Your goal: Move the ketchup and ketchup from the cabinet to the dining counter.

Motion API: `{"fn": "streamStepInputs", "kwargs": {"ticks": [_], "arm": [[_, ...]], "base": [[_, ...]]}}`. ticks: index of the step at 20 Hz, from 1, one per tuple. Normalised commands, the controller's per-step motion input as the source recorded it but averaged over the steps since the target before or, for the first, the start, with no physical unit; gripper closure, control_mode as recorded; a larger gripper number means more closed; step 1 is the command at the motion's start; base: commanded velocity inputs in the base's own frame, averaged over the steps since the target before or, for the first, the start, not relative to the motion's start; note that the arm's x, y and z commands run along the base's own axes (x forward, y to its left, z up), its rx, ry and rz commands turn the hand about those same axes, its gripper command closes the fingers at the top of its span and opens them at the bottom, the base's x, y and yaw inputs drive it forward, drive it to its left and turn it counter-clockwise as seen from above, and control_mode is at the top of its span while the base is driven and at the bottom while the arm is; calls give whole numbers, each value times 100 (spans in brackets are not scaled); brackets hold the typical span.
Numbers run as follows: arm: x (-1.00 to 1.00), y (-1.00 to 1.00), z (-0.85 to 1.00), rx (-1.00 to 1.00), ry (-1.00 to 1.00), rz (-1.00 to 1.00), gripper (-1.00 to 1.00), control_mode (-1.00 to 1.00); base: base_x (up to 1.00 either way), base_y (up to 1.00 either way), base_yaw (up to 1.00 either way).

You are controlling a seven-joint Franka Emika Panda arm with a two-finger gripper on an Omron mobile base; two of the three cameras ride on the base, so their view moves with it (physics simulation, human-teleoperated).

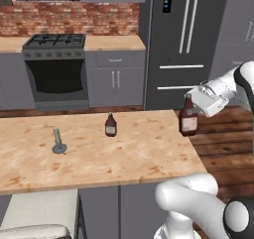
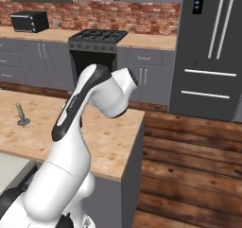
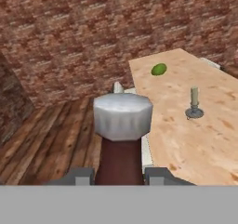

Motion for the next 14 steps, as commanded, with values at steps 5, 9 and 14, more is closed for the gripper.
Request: {"fn": "streamStepInputs", "kwargs": {"ticks": [5, 9, 14], "arm": [[23, 9, -40, 5, -24, 0, 100, -100], [40, 10, -29, 0, -24, 0, 100, -100], [54, 1, -34, 0, -3, 0, 100, -100]], "base": [[0, 0, 0], [0, 0, 0], [0, 0, 0]]}}
